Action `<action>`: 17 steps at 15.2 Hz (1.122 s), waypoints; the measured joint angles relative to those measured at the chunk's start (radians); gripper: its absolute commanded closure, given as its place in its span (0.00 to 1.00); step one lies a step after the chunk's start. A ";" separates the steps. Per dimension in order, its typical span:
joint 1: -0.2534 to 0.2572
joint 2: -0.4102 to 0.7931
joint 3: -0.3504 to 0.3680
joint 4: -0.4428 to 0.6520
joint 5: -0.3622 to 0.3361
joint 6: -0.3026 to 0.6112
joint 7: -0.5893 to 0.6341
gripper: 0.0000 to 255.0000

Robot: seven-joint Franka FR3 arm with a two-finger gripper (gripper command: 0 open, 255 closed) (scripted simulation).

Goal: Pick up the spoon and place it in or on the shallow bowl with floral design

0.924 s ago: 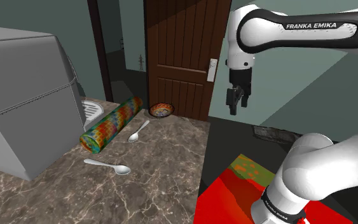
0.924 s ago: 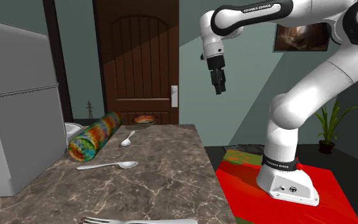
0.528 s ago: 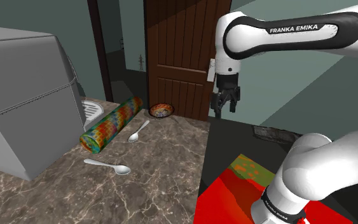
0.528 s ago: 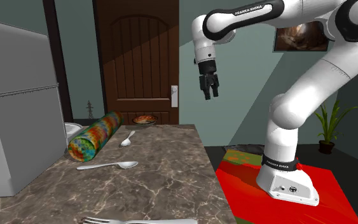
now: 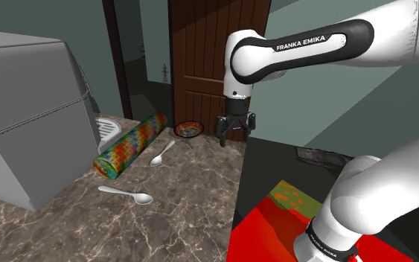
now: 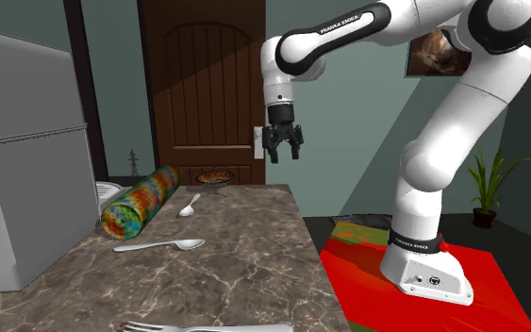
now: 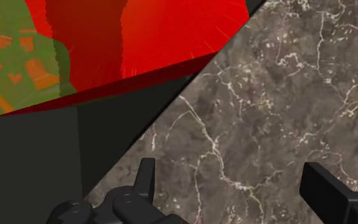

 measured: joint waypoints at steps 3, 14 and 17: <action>-0.001 0.086 0.037 0.036 0.034 0.080 0.102 0.00; -0.013 0.457 0.111 0.261 0.051 0.339 0.454 0.00; -0.008 0.562 0.114 0.348 0.034 0.389 0.551 0.00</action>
